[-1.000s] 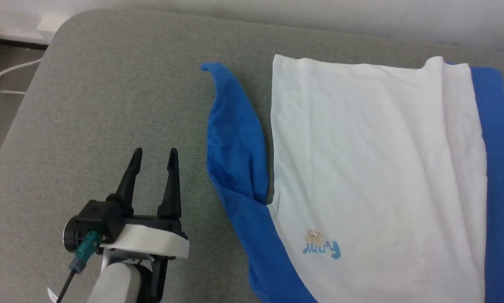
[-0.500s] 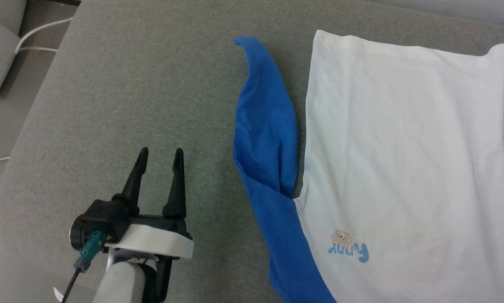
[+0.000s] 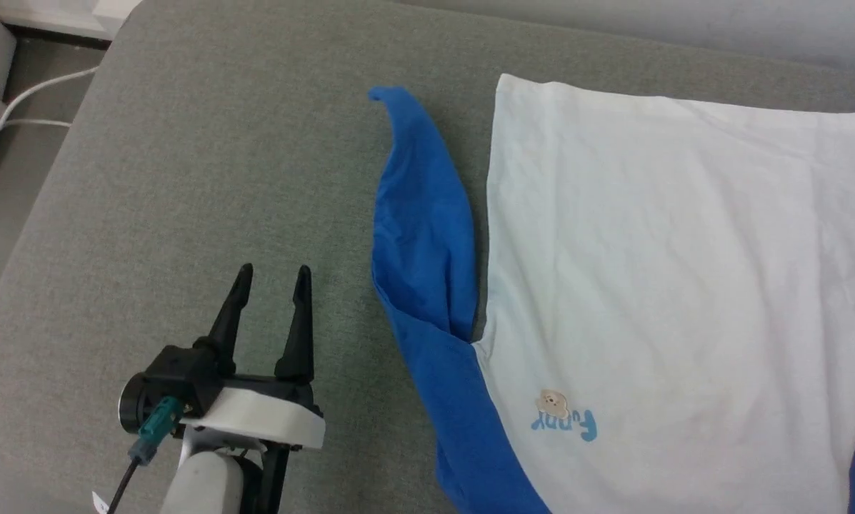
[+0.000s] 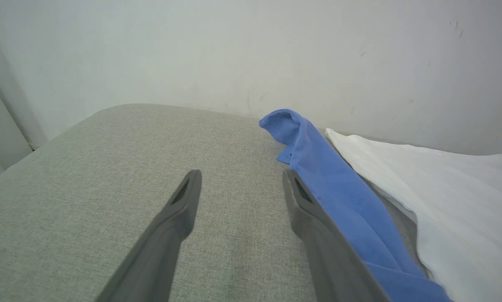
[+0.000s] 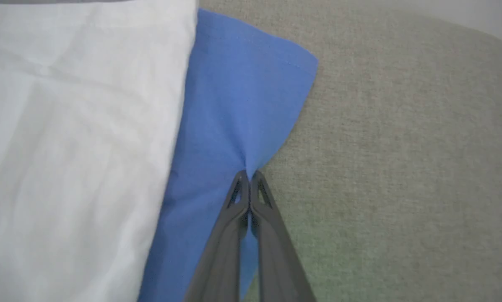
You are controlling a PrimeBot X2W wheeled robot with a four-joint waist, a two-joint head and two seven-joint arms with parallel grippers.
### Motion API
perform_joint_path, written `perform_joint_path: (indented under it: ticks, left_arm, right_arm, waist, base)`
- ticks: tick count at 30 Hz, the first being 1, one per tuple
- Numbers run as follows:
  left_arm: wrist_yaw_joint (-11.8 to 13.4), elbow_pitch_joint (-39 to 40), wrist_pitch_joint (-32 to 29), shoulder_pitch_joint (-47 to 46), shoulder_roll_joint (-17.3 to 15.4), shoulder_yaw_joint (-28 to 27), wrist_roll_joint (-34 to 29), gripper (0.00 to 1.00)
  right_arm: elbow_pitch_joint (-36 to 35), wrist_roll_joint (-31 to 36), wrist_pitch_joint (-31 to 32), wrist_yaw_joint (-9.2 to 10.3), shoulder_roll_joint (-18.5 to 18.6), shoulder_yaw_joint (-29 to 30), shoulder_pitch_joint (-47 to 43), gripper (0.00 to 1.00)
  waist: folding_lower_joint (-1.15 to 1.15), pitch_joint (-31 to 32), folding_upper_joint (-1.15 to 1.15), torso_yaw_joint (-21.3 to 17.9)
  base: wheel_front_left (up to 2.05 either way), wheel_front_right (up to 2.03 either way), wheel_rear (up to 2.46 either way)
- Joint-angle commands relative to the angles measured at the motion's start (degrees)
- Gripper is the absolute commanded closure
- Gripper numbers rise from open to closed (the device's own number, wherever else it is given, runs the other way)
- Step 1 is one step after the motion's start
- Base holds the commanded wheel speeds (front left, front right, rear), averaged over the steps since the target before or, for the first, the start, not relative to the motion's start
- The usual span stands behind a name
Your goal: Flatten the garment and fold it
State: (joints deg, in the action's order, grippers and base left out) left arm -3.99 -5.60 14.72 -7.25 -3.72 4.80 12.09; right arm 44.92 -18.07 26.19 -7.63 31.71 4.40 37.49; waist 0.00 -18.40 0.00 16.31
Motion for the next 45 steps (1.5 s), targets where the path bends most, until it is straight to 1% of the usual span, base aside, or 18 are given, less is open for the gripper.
perform_joint_path:
  ticks: [1, 6, 15, 18, 21, 24, 25, 26, 30, 34, 36, 39, 42, 43, 45]
  left_arm:
    - [-0.3, -0.3, 0.3, 0.8, 0.4, -0.4, -0.6, 0.0]
    - [-0.7, -0.6, 0.3, 1.0, 0.4, -1.2, -1.0, 0.0]
    - [-1.2, -1.0, 0.3, 1.1, 0.6, -2.1, -1.3, 0.0]
    - [-1.4, -1.1, 0.3, 1.0, 0.6, -2.2, -1.4, 0.0]
    - [-1.6, -1.1, 0.3, 0.8, 0.6, -2.3, -1.5, 0.0]
    - [-1.7, -1.4, 0.3, 0.6, 0.6, -2.5, -1.6, 0.0]
    - [-1.8, -1.6, 0.3, 0.6, 0.6, -2.5, -1.5, 0.0]
    - [-1.8, -1.8, 0.3, 0.5, 0.6, -2.7, -1.4, 0.0]
    - [-1.9, -3.0, 0.3, 0.8, 0.5, -3.5, -1.5, 0.0]
    - [-2.0, -5.2, 0.3, 1.4, -0.1, -3.9, -1.6, 0.0]
    - [-1.8, -6.9, -0.7, 1.6, -0.6, -4.0, -1.5, 0.0]
    - [-1.3, -8.2, -3.4, 1.5, -1.4, -4.1, -1.6, 0.0]
    - [-1.2, -9.0, -7.2, 0.7, -2.0, -3.6, -1.6, 0.0]
    - [-1.2, -9.0, -7.2, 0.7, -2.0, -3.6, -1.6, 0.0]
    - [-1.1, -9.5, -10.4, -0.5, -2.4, -3.3, -1.5, 0.0]
  right_arm:
    - [0.7, -0.5, -0.5, 0.14, 0.6, 0.3, -1.2, 1.0]
    - [2.6, -1.9, -2.4, 0.14, 1.8, 1.7, -3.0, 1.0]
    - [6.6, -1.5, -6.2, 0.14, 5.2, 5.6, -8.3, 1.0]
    - [8.0, -0.1, -7.3, 0.14, 6.8, 7.1, -9.3, 1.0]
    - [10.1, 2.7, -8.8, 0.14, 8.5, 9.9, -9.7, 1.0]
    - [12.2, 5.7, -9.7, 0.14, 8.4, 12.1, -9.8, 1.0]
    - [12.5, 6.3, -10.4, 0.14, 7.7, 12.8, -9.6, 0.88]
    - [12.7, 6.9, -11.3, 0.14, 7.1, 13.4, -9.4, 0.0]
    - [11.4, 10.5, -15.4, 0.14, 4.4, 13.2, -8.7, 0.0]
    - [6.2, 11.7, -21.8, 0.14, 1.2, 12.8, -8.0, 0.0]
    - [2.0, 11.3, -25.2, 0.14, -1.2, 12.1, -8.7, 0.0]
    - [-6.4, 8.9, -29.2, 0.14, -5.2, 10.6, -11.5, 0.0]
    - [-15.3, 7.2, -30.9, 0.14, -8.6, 10.3, -16.3, 0.0]
    - [-15.3, 7.2, -30.9, 0.14, -8.6, 10.3, -16.3, 0.0]
    - [-21.1, 6.6, -30.9, 0.14, -11.2, 10.6, -19.8, 0.0]
  waist:
    - [0.0, 1.6, 0.0, -1.7]
    - [0.0, 2.5, 0.0, -3.5]
    - [0.0, 3.5, 0.0, -5.4]
    - [0.0, 3.5, 0.0, -5.6]
    - [0.0, 3.2, 0.0, -5.7]
    - [0.0, 3.3, 0.0, -5.9]
    - [0.0, 3.5, 0.0, -6.0]
    - [0.0, 3.8, 0.0, -6.2]
    - [0.0, 6.1, 0.0, -7.5]
    - [0.0, 8.7, 0.0, -8.9]
    - [0.0, 9.7, 0.0, -9.8]
    - [0.0, 10.0, 0.0, -11.2]
    - [0.0, 9.8, 0.0, -12.4]
    - [0.0, 9.8, 0.0, -12.4]
    - [0.0, 9.4, 0.0, -13.1]
  base:
    - [0.0, 0.0, 0.0]
    - [0.0, 0.0, 0.0]
    - [0.0, 0.0, 0.0]
    - [0.0, 0.0, 0.0]
    - [0.0, 0.0, 0.0]
    - [0.0, 0.0, 0.0]
    - [0.0, 0.0, 0.0]
    - [0.0, 0.0, 0.0]
    - [0.0, 0.0, 0.0]
    - [0.0, 0.0, 0.0]
    - [0.0, 0.0, 0.0]
    - [0.0, 0.0, 0.0]
    - [0.0, 0.0, 0.0]
    - [0.0, 0.0, 0.0]
    - [0.0, 0.0, 0.0]
